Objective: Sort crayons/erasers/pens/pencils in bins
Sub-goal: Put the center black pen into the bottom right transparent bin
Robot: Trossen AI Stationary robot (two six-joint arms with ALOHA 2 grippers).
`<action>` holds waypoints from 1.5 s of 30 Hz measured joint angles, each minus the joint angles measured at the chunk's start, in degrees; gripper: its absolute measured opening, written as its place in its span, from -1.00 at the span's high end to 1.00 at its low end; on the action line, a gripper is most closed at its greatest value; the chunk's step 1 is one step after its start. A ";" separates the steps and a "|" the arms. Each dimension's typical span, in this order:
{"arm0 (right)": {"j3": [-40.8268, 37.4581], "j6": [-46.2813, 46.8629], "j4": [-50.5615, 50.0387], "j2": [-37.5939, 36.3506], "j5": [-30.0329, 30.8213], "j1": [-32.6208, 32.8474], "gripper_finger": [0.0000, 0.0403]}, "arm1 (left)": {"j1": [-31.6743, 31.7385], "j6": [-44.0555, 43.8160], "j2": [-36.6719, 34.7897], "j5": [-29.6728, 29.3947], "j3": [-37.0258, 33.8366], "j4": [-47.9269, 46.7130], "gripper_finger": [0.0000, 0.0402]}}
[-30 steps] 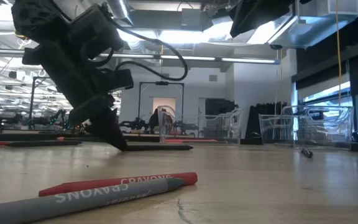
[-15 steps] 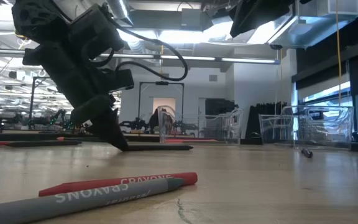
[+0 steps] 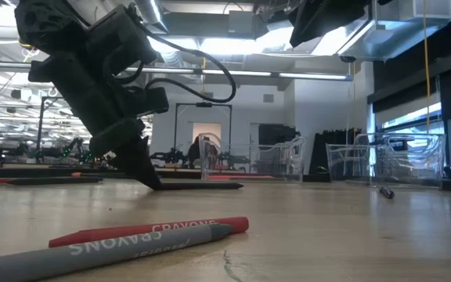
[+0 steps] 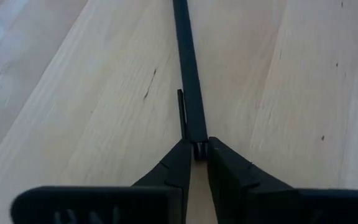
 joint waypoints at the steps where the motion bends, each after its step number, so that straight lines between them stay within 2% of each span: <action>1: 0.00 -0.01 0.01 0.00 0.00 0.00 0.43 | 0.00 0.04 0.00 -0.06 0.00 -0.02 0.85; 6: 0.00 -0.01 0.02 0.00 0.00 -0.01 0.43 | 0.00 0.02 0.00 -0.23 0.00 -0.17 0.98; 20: -0.02 0.38 -2.29 0.00 0.17 0.00 0.43 | -0.02 0.04 0.02 -0.06 -0.19 1.59 1.00; 26: -0.02 3.00 -5.86 0.00 6.65 -0.04 0.43 | 0.02 0.08 -0.94 0.40 -0.31 2.07 1.00; 30: -0.16 2.97 -7.23 0.00 7.61 -0.04 0.43 | 0.02 0.37 -1.46 0.38 -0.28 2.52 1.00; 45: -7.43 2.78 -6.38 0.00 7.56 -0.13 0.43 | 0.00 0.41 -1.58 0.18 -0.12 3.45 1.00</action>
